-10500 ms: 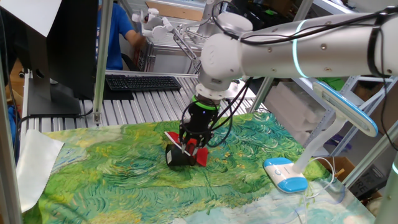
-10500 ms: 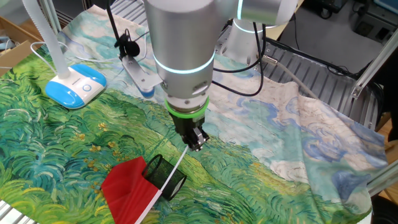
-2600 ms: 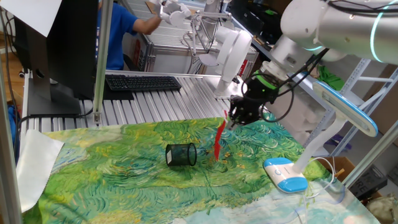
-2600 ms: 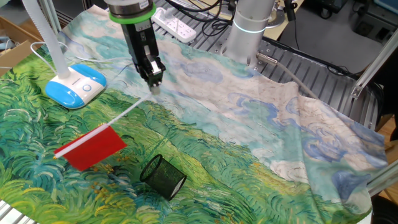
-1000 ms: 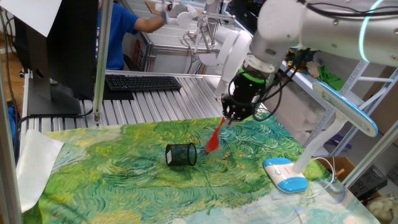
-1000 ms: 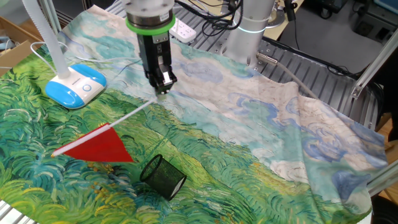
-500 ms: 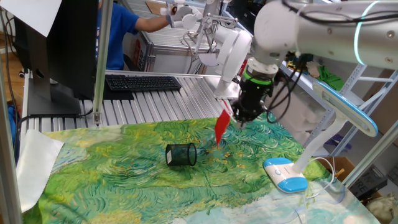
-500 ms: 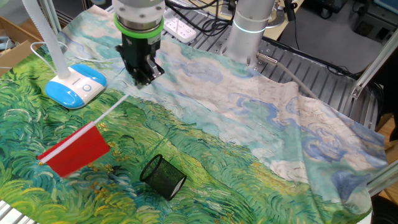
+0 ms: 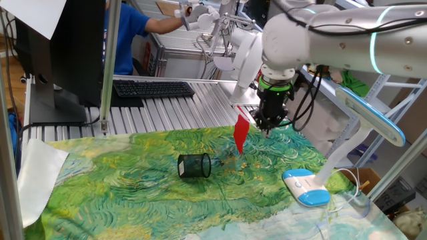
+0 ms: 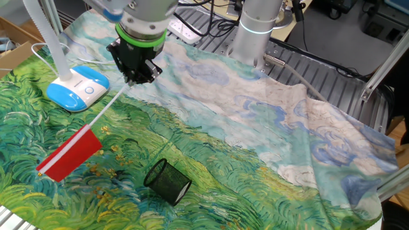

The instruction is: Wave the flag

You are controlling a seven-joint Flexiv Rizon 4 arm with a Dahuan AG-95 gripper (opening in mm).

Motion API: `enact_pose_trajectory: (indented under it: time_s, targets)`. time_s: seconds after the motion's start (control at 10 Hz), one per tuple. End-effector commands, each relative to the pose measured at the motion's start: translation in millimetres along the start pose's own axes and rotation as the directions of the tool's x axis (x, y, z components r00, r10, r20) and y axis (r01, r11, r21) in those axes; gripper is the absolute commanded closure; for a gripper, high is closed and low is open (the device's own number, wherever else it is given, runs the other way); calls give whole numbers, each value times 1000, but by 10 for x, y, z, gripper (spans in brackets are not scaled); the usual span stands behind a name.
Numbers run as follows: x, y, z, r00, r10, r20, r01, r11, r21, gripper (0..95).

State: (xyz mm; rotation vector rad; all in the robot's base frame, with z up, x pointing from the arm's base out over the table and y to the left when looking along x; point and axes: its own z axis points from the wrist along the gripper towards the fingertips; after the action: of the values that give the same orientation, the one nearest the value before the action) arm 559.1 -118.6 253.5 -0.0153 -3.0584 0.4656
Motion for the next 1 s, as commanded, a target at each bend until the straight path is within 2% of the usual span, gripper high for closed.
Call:
enact_pose_trajectory:
  time_s: [0.1,0.2,0.3,0.4,0.5,0.6,0.7,0.8,1.0]
  targets:
    - [5,-28,9,999,44,3,-44,999,-11,760]
    - [10,-18,11,999,51,3,-51,999,-11,760]
    - [21,6,16,998,67,3,-67,998,-11,570]
    - [34,35,22,997,83,4,-83,996,-14,570]
    - [56,85,33,993,116,-1,-115,993,-38,570]
    - [71,117,41,988,156,-15,-157,983,-95,570]
    - [81,134,45,976,210,-55,-217,952,-215,570]
    - [80,134,44,969,235,-83,-249,927,-281,570]
    - [80,134,44,969,235,-83,-249,927,-281,570]
